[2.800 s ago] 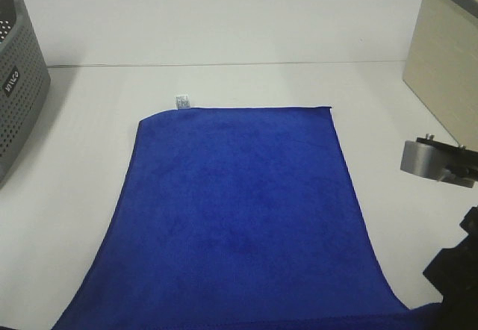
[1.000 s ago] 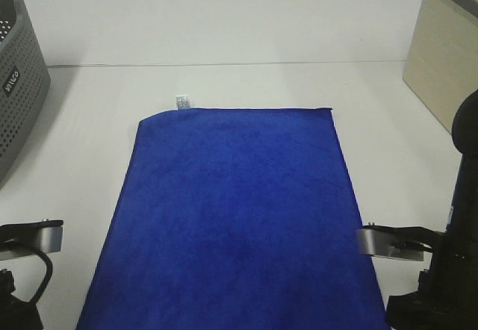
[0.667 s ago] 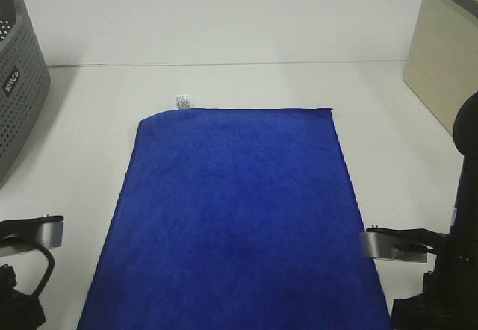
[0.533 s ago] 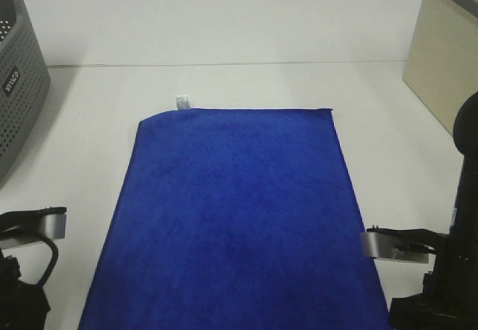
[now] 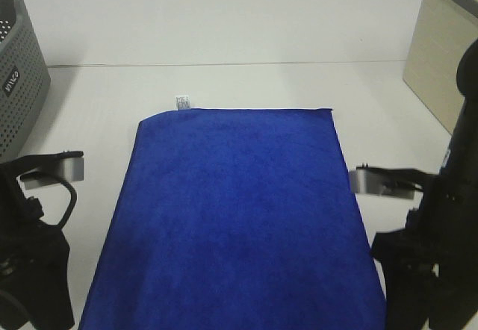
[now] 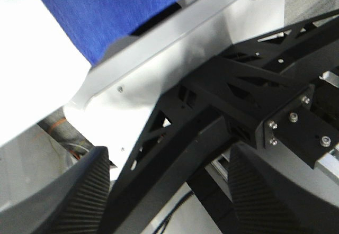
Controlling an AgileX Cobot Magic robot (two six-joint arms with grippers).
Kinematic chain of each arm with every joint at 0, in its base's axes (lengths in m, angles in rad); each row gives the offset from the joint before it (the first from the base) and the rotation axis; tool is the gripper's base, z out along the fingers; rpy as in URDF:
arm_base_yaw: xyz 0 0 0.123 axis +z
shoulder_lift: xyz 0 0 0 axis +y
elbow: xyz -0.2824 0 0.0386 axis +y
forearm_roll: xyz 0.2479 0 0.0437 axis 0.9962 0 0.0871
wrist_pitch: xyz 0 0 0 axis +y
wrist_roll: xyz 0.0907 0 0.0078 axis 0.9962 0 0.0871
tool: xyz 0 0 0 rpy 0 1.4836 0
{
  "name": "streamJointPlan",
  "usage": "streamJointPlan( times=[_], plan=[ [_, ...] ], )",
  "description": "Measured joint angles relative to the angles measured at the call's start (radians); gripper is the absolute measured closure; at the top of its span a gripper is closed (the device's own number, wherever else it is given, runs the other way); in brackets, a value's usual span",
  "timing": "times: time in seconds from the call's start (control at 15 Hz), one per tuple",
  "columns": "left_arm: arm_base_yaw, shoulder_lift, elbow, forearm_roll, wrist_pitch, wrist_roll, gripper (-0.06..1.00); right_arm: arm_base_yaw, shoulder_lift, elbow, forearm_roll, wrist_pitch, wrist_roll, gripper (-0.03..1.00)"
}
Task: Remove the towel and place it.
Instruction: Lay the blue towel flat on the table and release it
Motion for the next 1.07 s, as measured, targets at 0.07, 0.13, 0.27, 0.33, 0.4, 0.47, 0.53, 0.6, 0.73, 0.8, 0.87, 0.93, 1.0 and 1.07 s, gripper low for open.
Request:
streamJointPlan(
  times=[0.07, 0.13, 0.27, 0.33, 0.4, 0.47, 0.53, 0.6, 0.73, 0.8, 0.87, 0.93, 1.0, 1.07],
  plan=[
    [0.0, 0.0, -0.036, 0.01, 0.001, 0.0, 0.33, 0.0, -0.023, -0.049, -0.019, 0.001, 0.024, 0.35],
    [0.0, 0.0, -0.108, 0.032, 0.002, -0.008, 0.33, 0.0, -0.043, -0.135, -0.069, 0.003, 0.066, 0.35],
    [0.0, 0.0, -0.184, 0.078, 0.003, -0.029, 0.33, -0.022, -0.045, -0.226, -0.097, 0.004, 0.087, 0.35],
    [0.0, 0.001, -0.233, 0.117, 0.003, -0.04, 0.33, -0.059, -0.045, -0.275, -0.095, 0.004, 0.096, 0.35],
    [0.009, 0.001, -0.285, 0.149, -0.002, -0.045, 0.33, -0.117, -0.045, -0.32, -0.08, 0.004, 0.091, 0.35],
    [0.03, 0.004, -0.334, 0.174, -0.009, -0.045, 0.33, -0.178, -0.044, -0.37, -0.047, 0.004, 0.053, 0.35],
    [0.055, 0.013, -0.374, 0.188, -0.011, -0.045, 0.33, -0.232, -0.036, -0.417, -0.002, 0.004, 0.009, 0.35],
    [0.089, 0.028, -0.413, 0.19, -0.015, -0.045, 0.33, -0.279, -0.024, -0.454, 0.043, 0.004, -0.037, 0.35],
    [0.149, 0.079, -0.497, 0.196, -0.052, -0.045, 0.33, -0.361, 0.013, -0.512, 0.135, 0.004, -0.099, 0.35],
    [0.177, 0.111, -0.536, 0.197, -0.077, -0.045, 0.33, -0.388, 0.045, -0.545, 0.154, 0.004, -0.121, 0.35],
    [0.195, 0.144, -0.569, 0.198, -0.092, -0.045, 0.32, -0.397, 0.081, -0.581, 0.15, 0.004, -0.133, 0.35],
    [0.208, 0.185, -0.603, 0.198, -0.095, -0.041, 0.32, -0.397, 0.117, -0.618, 0.146, 0.004, -0.139, 0.35],
    [0.221, 0.267, -0.678, 0.203, -0.117, -0.039, 0.32, -0.397, 0.21, -0.707, 0.146, 0.006, -0.14, 0.34],
    [0.221, 0.316, -0.723, 0.204, -0.12, -0.039, 0.32, -0.397, 0.266, -0.762, 0.144, 0.006, -0.14, 0.32]
  ],
)
